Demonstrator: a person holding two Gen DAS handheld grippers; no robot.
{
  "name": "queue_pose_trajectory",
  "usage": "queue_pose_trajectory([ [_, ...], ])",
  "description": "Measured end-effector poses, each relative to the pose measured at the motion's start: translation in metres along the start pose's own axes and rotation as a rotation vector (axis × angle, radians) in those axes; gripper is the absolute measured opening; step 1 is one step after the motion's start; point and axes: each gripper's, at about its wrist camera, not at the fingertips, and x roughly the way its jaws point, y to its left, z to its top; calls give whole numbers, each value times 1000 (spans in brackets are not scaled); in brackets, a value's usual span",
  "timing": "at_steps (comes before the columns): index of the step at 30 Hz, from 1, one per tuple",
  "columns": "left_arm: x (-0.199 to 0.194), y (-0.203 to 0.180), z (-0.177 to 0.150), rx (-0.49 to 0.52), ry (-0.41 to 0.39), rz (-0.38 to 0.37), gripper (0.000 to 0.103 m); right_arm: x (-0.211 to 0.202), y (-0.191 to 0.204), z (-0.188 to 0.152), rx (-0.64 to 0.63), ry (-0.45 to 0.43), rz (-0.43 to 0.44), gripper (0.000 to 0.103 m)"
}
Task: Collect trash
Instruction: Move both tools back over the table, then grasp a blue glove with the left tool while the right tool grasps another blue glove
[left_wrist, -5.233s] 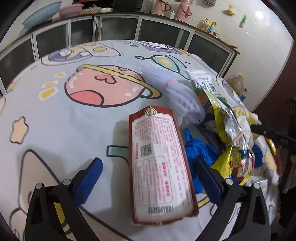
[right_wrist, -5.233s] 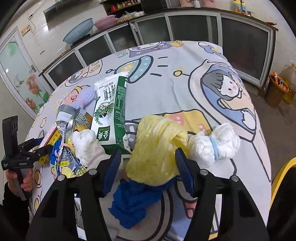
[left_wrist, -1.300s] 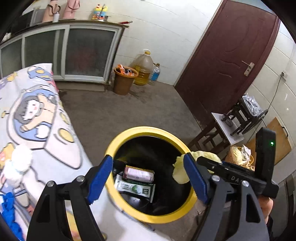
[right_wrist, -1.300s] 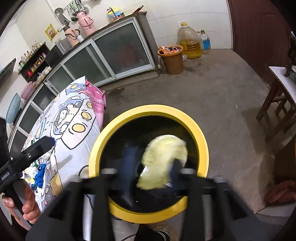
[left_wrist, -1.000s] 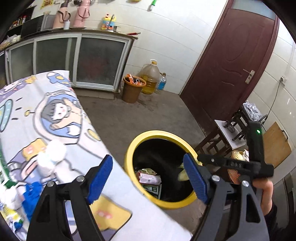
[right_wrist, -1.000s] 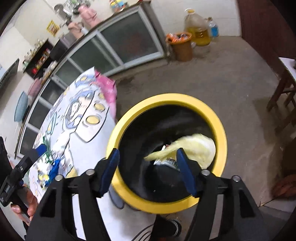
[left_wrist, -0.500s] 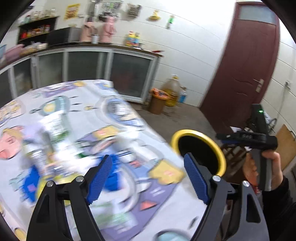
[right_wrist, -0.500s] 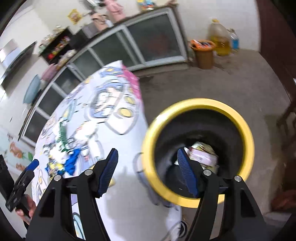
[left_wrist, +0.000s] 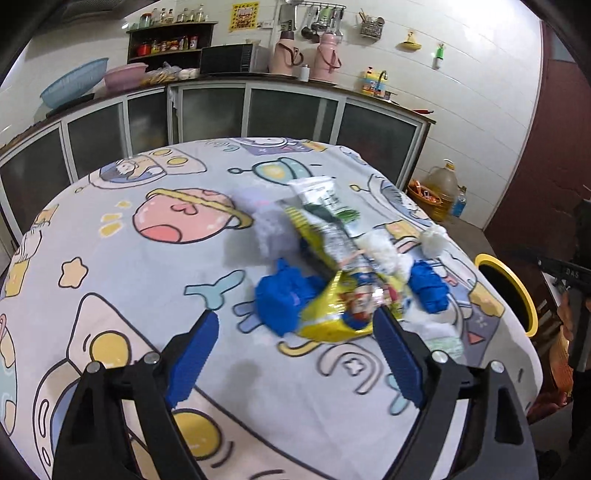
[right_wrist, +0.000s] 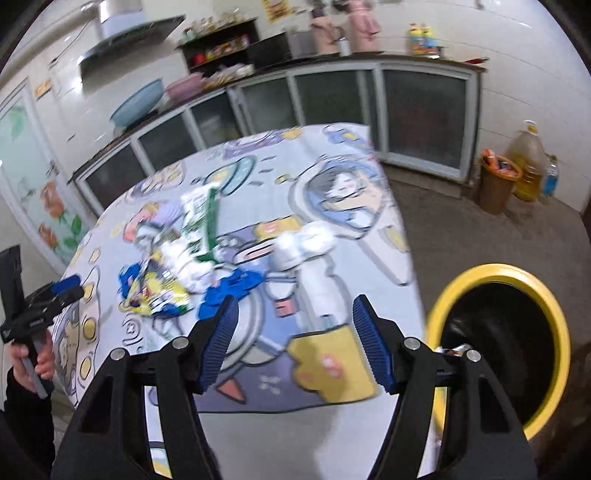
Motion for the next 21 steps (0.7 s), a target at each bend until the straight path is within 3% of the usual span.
queue_pose_trajectory([
  [6, 19, 7, 1, 53, 21, -38, 83, 25, 32, -9, -42, 49, -6, 62],
  [15, 48, 15, 9, 26, 51, -42, 83, 56, 55, -7, -19, 81, 70, 49],
  [21, 67, 16, 19, -4, 86, -38, 83, 82, 64, -5, -60, 138, 51, 39],
])
